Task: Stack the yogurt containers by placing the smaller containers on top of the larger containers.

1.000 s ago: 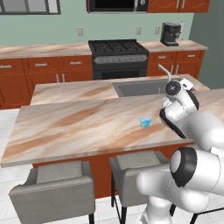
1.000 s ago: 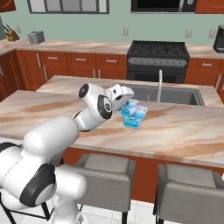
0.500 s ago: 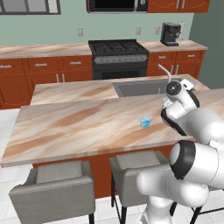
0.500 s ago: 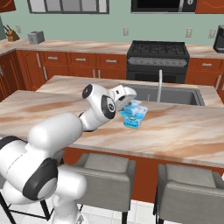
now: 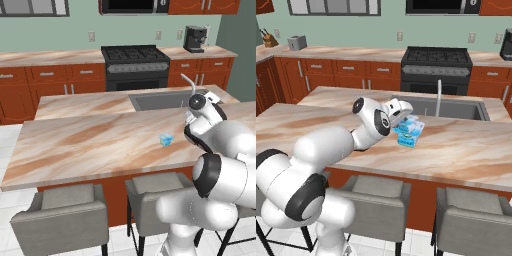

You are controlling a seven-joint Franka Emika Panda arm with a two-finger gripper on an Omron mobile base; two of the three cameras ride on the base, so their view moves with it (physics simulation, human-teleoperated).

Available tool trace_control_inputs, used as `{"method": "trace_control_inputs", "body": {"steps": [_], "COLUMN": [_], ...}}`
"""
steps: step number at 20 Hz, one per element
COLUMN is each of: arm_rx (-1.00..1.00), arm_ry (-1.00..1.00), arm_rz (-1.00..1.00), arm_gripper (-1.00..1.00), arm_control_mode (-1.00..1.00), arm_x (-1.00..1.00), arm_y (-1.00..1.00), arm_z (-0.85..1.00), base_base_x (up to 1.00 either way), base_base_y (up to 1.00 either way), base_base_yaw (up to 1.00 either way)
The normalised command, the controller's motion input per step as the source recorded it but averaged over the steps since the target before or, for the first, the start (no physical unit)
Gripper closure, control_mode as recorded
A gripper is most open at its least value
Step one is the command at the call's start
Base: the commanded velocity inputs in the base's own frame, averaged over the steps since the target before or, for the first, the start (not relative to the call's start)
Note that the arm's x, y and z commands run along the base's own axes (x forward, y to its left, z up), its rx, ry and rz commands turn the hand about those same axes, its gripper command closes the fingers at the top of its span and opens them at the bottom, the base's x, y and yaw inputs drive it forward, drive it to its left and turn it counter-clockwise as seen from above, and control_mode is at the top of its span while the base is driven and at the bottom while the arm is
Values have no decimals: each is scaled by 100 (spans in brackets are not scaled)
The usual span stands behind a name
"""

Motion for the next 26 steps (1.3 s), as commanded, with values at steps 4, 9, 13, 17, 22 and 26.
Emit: {"method": "trace_control_inputs", "body": {"steps": [4,9,13,17,22,26], "arm_rx": [0,0,0,0,0,0], "arm_ry": [0,0,0,0,0,2], "arm_rz": [0,0,0,0,0,0], "arm_gripper": [100,100,100,100,100,100], "arm_control_mode": [-100,-100,-100,-100,-100,-100], "arm_x": [18,18,15,4,0,0], "arm_y": [0,0,0,0,0,0], "arm_z": [-9,-8,-8,-11,-4,-4], "base_base_x": [0,0,0,0,0,0], "base_base_y": [0,0,0,0,0,0], "base_base_yaw": [0,0,0,0,0,0]}}
